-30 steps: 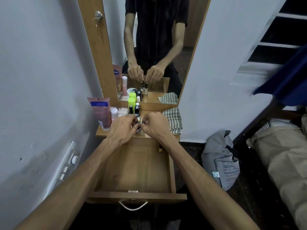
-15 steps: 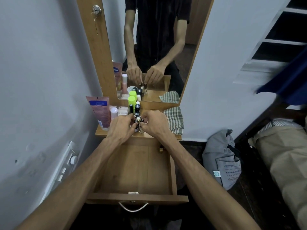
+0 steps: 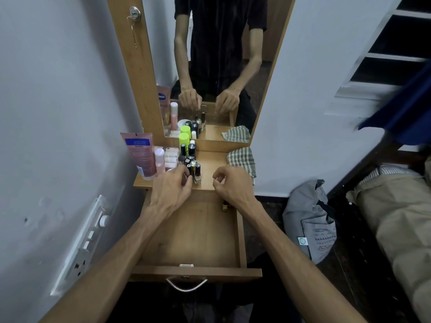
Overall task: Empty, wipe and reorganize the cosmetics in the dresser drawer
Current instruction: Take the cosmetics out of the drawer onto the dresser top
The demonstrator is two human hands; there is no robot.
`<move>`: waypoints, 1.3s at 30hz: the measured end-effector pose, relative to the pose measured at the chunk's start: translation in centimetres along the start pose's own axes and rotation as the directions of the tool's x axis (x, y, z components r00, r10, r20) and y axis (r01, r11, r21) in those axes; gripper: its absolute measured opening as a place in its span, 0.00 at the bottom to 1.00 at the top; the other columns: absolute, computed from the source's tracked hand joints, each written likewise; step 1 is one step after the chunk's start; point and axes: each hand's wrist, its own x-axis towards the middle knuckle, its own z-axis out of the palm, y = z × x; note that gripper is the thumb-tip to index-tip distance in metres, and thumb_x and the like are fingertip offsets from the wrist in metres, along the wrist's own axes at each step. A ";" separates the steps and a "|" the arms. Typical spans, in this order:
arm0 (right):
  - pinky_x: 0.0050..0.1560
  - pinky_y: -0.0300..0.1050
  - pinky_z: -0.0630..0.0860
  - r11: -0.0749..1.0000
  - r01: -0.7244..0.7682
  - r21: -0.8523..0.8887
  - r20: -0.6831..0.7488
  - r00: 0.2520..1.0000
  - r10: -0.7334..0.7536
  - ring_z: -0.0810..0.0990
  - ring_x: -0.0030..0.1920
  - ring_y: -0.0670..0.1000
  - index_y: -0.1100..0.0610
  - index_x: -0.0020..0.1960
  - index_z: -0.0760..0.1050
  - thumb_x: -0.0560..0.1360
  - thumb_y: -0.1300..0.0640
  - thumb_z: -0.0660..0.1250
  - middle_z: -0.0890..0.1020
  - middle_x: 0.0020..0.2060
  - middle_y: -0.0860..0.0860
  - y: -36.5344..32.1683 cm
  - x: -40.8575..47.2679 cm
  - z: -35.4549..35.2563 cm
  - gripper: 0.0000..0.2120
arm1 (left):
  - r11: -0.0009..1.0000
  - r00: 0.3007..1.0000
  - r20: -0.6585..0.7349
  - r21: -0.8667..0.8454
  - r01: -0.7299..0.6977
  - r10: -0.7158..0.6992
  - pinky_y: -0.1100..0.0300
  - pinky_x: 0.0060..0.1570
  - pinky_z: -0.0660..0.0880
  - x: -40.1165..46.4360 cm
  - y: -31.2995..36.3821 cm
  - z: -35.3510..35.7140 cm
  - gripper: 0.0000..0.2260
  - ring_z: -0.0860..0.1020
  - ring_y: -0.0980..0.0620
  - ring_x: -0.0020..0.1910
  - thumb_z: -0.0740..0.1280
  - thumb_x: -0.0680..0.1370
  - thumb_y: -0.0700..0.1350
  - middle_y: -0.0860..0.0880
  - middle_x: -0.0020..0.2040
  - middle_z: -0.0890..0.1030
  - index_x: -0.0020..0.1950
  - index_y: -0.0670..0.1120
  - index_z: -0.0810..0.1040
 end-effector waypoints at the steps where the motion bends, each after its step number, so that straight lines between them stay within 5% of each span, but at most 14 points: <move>1: 0.49 0.47 0.82 1.000 -0.016 0.000 0.010 1.000 0.016 0.83 0.43 0.45 0.52 0.50 0.87 0.73 0.54 0.72 0.87 0.40 0.45 0.5 -0.5 0.0 0.08 | 1.000 1.000 0.019 0.008 -0.018 0.018 0.55 0.32 0.77 -0.5 0.2 0.4 0.05 0.78 0.52 0.33 0.66 0.78 0.48 0.53 0.36 0.82 0.47 0.48 0.76; 9: 0.44 0.42 0.80 0.991 -0.119 -0.054 0.070 0.990 0.123 0.84 0.41 0.47 0.51 0.48 0.86 0.73 0.54 0.70 0.87 0.38 0.46 3.9 -3.7 1.2 0.07 | 0.997 0.974 0.220 0.054 -0.063 0.050 0.55 0.38 0.75 -3.4 2.9 4.6 0.06 0.82 0.44 0.41 0.66 0.77 0.49 0.48 0.44 0.85 0.48 0.48 0.79; 17: 0.42 0.46 0.73 0.967 -0.188 -0.171 0.064 0.977 0.202 0.84 0.46 0.55 0.50 0.50 0.83 0.77 0.50 0.66 0.86 0.43 0.49 7.4 -4.7 3.2 0.08 | 1.000 0.936 0.352 0.013 0.013 -0.016 0.53 0.49 0.78 -3.8 4.9 8.8 0.12 0.82 0.46 0.52 0.65 0.78 0.53 0.52 0.54 0.84 0.59 0.51 0.78; 30: 0.39 0.46 0.65 0.954 -0.097 -0.284 0.078 0.989 0.124 0.85 0.45 0.60 0.51 0.60 0.79 0.82 0.50 0.61 0.86 0.46 0.55 9.0 -5.2 5.8 0.12 | 0.993 0.949 0.299 -0.033 0.112 -0.098 0.51 0.48 0.76 -4.2 6.7 12.6 0.15 0.82 0.44 0.52 0.64 0.80 0.52 0.48 0.54 0.84 0.65 0.50 0.76; 34: 0.32 0.44 0.65 0.953 -0.095 -0.288 0.028 0.994 0.108 0.84 0.34 0.59 0.52 0.54 0.81 0.78 0.51 0.68 0.85 0.36 0.54 9.0 -5.5 6.5 0.07 | 0.984 0.956 0.253 -0.065 0.168 -0.146 0.52 0.45 0.76 -4.4 7.1 13.0 0.11 0.83 0.45 0.48 0.65 0.80 0.51 0.49 0.51 0.84 0.61 0.50 0.79; 39: 0.33 0.45 0.66 0.947 -0.115 -0.299 0.011 0.992 0.124 0.85 0.36 0.59 0.53 0.54 0.80 0.79 0.52 0.67 0.86 0.38 0.54 8.7 -5.6 7.0 0.07 | 0.983 0.961 0.238 -0.084 0.162 -0.138 0.55 0.42 0.75 -4.5 7.0 12.6 0.09 0.82 0.48 0.45 0.67 0.79 0.50 0.52 0.48 0.84 0.57 0.50 0.80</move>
